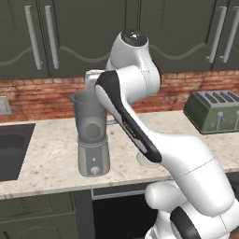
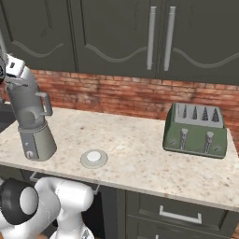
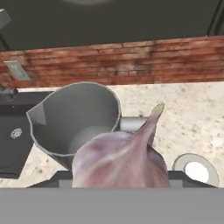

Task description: Grab the garlic and lime from the fridge, place them in the blender, close the lid, and turn on the blender to create a marinade.

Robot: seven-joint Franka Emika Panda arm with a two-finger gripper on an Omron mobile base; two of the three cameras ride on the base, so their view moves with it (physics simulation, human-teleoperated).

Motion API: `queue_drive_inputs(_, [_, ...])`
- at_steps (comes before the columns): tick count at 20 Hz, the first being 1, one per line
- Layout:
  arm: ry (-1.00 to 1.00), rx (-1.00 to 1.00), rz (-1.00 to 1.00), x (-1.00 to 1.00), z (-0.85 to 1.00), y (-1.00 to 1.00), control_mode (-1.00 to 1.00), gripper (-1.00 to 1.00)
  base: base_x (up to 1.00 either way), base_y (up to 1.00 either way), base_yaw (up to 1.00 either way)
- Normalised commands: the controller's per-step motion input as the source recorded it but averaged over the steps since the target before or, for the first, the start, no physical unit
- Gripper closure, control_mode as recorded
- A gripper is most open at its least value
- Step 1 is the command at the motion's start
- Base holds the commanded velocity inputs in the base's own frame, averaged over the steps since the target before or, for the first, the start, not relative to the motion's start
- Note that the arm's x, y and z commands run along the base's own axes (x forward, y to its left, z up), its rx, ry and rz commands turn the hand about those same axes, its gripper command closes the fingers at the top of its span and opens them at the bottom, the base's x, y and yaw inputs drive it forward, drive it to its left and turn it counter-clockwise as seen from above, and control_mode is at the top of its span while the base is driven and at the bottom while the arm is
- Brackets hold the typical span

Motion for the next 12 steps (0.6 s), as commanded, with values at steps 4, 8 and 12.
queue_drive_inputs(4, [0.2, -0.02, 0.05, 0.77, -0.43, 0.37, -1.0, 1.0, 0.0, 0.0, 0.0])
queue_drive_inputs(8, [0.18, -0.01, 0.06, 0.74, -0.41, 0.36, -1.0, 1.0, 0.0, 0.0, 0.0])
queue_drive_inputs(12, [0.03, 0.0, 0.08, 0.46, -0.24, 0.4, -1.0, 1.0, 0.0, 0.0, 0.0])
